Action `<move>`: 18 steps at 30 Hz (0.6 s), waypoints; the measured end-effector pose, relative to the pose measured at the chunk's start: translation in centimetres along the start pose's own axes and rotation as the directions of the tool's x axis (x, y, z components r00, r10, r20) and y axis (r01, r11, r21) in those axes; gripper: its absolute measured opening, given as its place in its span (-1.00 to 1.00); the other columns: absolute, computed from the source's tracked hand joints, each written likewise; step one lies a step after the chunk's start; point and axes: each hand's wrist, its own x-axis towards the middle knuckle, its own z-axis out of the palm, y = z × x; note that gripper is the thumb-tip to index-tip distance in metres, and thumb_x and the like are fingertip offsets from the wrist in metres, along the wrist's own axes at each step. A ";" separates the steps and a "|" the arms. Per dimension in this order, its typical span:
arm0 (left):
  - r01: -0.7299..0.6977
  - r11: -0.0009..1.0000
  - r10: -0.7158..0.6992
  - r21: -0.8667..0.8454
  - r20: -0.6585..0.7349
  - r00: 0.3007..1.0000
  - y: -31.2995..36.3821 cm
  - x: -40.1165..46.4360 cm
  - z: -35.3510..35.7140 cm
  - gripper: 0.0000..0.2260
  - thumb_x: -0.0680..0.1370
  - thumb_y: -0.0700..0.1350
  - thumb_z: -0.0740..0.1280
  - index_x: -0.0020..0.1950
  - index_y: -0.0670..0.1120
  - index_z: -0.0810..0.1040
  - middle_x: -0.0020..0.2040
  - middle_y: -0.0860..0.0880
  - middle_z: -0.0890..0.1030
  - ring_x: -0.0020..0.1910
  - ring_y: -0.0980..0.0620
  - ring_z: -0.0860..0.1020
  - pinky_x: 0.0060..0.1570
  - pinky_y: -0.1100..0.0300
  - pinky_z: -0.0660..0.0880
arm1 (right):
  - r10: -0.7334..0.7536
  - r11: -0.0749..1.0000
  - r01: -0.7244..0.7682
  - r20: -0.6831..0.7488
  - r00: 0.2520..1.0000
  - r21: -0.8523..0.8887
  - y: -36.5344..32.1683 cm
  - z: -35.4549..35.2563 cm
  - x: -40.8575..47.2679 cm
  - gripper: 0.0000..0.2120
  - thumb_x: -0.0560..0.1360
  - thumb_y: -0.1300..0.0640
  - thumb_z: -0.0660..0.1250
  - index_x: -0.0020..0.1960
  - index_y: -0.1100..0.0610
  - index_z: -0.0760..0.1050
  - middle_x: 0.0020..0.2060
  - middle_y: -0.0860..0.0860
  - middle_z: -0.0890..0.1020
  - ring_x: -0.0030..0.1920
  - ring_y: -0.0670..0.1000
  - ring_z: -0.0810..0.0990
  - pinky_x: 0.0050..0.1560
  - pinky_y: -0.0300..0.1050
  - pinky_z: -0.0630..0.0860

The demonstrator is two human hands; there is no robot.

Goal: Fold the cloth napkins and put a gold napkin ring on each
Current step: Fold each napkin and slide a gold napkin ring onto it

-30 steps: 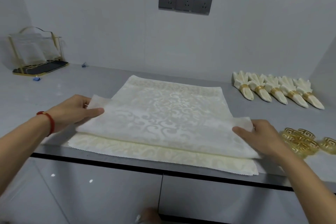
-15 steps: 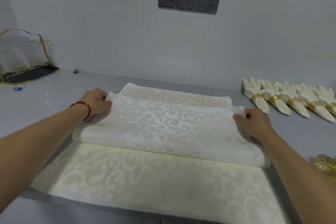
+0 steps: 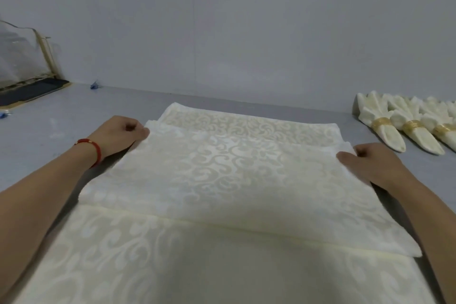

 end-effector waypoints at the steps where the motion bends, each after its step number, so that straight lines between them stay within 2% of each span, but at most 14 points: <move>1: -0.001 1.000 0.000 -0.023 -0.031 1.000 -0.2 0.0 0.3 -0.62 0.57 0.01 0.40 -0.40 -0.10 0.48 -0.49 0.02 0.49 -0.40 -0.03 0.46 -0.23 0.13 0.41 | -0.010 1.000 0.010 -0.009 1.000 -0.004 0.1 0.2 0.1 -0.59 0.52 -0.08 0.40 -0.34 0.13 0.35 -0.47 0.08 0.42 -0.42 0.12 0.45 -0.32 -0.07 0.32; 4: -0.001 0.999 -0.005 -0.050 -0.108 0.994 -0.7 -0.1 1.1 -0.70 0.54 0.04 0.44 -0.31 -0.10 0.57 -0.44 0.03 0.54 -0.36 -0.02 0.49 -0.22 0.14 0.41 | -0.028 0.999 0.027 -0.046 0.999 -0.023 0.3 0.8 0.5 -0.58 0.49 -0.11 0.42 -0.34 0.13 0.35 -0.46 0.08 0.40 -0.40 0.17 0.47 -0.33 -0.06 0.32; 7: 0.035 0.999 -0.038 -0.024 -0.166 0.985 -0.7 0.3 1.3 -0.67 0.50 0.08 0.48 -0.32 -0.12 0.57 -0.41 -0.01 0.56 -0.33 -0.03 0.51 -0.20 0.15 0.42 | -0.027 0.999 0.025 -0.068 0.997 -0.039 0.2 1.1 0.5 -0.60 0.46 -0.12 0.42 -0.34 0.13 0.38 -0.43 0.09 0.42 -0.34 0.23 0.53 -0.32 -0.04 0.34; 11: 0.086 0.996 -0.086 -0.009 -0.173 0.981 -0.6 0.9 1.4 -0.63 0.47 0.10 0.52 -0.31 -0.18 0.58 -0.38 -0.03 0.56 -0.29 -0.03 0.53 -0.17 0.15 0.42 | -0.029 0.999 0.026 -0.086 0.996 -0.033 0.2 1.2 0.6 -0.60 0.45 -0.08 0.43 -0.34 0.12 0.32 -0.43 0.08 0.36 -0.39 0.13 0.41 -0.33 -0.05 0.27; 14: 0.089 0.996 -0.088 0.000 -0.170 0.981 -0.5 1.0 1.4 -0.59 0.45 0.10 0.53 -0.29 -0.23 0.57 -0.40 -0.02 0.52 -0.33 -0.04 0.50 -0.22 0.15 0.42 | -0.027 0.999 0.025 -0.082 0.996 -0.030 0.2 1.1 0.6 -0.60 0.47 -0.05 0.44 -0.35 0.14 0.34 -0.44 0.09 0.38 -0.39 0.13 0.42 -0.34 -0.04 0.27; 18: 0.090 0.996 -0.090 -0.006 -0.169 0.982 -0.4 1.1 1.5 -0.61 0.45 0.11 0.54 -0.27 -0.22 0.61 -0.36 -0.03 0.59 -0.25 -0.03 0.57 -0.13 0.13 0.43 | -0.017 0.999 0.013 -0.085 0.996 -0.041 0.0 1.0 0.5 -0.58 0.48 -0.04 0.43 -0.36 0.15 0.33 -0.45 0.08 0.38 -0.38 0.12 0.42 -0.34 -0.04 0.27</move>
